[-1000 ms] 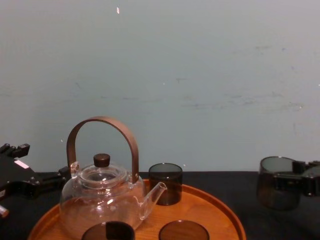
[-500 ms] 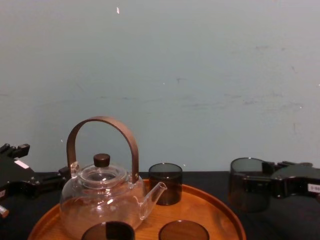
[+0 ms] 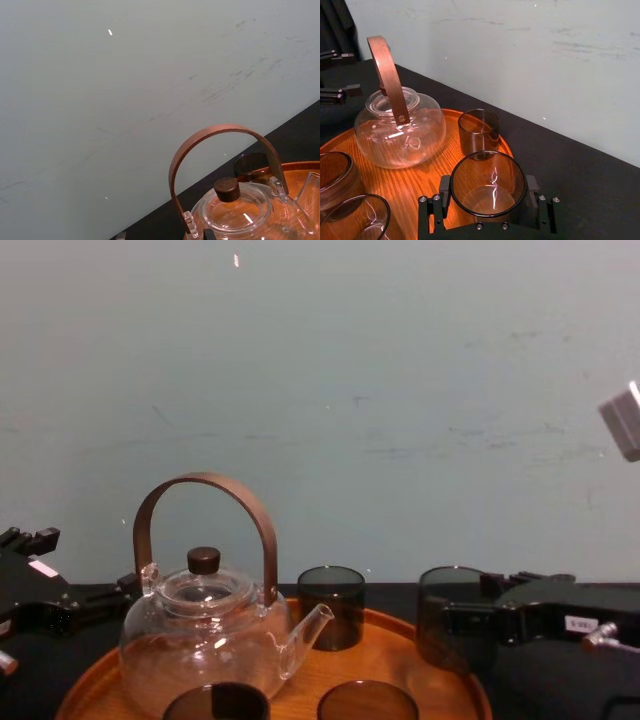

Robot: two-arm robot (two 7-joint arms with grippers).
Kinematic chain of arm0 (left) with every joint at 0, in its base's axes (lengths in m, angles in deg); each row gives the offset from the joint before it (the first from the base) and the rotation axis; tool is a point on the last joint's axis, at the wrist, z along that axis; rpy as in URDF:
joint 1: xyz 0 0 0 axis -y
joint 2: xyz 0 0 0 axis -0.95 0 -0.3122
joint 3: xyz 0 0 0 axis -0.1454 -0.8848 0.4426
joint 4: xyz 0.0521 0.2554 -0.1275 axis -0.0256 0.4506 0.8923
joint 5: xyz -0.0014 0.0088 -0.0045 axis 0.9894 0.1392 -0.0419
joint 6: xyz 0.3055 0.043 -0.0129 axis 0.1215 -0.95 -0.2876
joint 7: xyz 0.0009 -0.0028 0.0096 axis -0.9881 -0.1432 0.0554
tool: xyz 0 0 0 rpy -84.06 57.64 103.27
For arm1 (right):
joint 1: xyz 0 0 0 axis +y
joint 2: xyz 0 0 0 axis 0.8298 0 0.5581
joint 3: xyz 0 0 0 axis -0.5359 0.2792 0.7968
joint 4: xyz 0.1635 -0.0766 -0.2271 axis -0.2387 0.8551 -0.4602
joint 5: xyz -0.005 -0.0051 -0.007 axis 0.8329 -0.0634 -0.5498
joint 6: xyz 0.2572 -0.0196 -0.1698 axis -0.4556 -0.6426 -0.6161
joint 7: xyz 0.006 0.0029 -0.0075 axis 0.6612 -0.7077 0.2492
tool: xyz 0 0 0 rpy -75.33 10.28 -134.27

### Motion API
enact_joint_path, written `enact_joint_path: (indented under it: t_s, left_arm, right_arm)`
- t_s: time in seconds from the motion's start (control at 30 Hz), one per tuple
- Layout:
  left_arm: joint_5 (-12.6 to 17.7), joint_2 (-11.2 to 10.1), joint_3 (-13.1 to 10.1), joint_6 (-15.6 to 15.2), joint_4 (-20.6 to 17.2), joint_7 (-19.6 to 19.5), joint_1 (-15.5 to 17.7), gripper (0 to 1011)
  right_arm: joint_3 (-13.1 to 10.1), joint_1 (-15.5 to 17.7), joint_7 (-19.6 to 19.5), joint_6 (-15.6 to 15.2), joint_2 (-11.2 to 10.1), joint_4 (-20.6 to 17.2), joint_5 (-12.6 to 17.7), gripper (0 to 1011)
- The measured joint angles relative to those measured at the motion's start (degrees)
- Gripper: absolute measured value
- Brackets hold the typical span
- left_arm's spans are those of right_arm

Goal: Pick up the glass from the table and place it on the tray.

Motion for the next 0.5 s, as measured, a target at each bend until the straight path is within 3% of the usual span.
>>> enact_joint_path:
  t_s: [0.5]
  left_arm:
    - [0.0, 0.0, 0.0, 0.0, 0.0, 0.0, 0.0, 1001]
  right_arm:
    - [1.5, -4.0, 1.5, 1.9, 2.6, 6.6, -0.4, 905]
